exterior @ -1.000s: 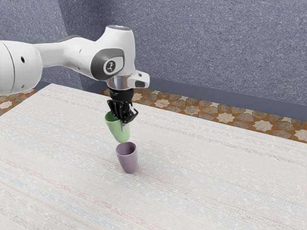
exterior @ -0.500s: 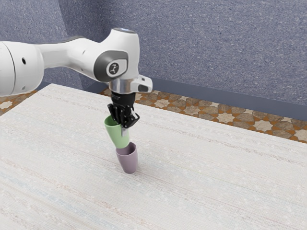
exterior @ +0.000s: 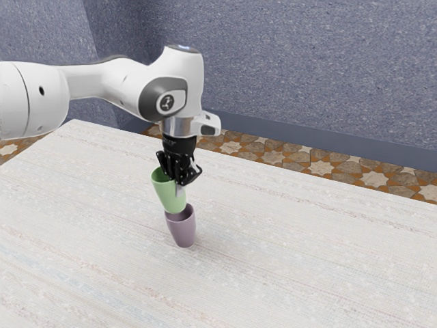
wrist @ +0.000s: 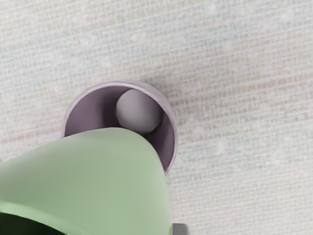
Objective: Place the left cup onto the right cup
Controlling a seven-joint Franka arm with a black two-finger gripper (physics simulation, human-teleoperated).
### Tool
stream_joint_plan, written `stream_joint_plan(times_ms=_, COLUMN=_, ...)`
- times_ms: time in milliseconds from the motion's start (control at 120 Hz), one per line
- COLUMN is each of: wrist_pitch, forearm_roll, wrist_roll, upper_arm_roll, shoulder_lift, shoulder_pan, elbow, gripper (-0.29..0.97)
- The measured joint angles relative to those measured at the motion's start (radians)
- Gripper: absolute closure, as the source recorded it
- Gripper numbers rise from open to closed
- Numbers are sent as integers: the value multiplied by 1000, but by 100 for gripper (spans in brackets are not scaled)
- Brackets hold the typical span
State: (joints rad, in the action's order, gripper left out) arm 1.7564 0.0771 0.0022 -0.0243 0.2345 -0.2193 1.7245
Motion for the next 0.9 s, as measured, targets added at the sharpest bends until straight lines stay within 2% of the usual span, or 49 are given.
stream_joint_plan(times_ms=900, wrist_pitch=33, forearm_roll=13, wrist_roll=-26, upper_arm_roll=0, shoulder_lift=42, shoulder_pan=0, elbow=-17, gripper=77)
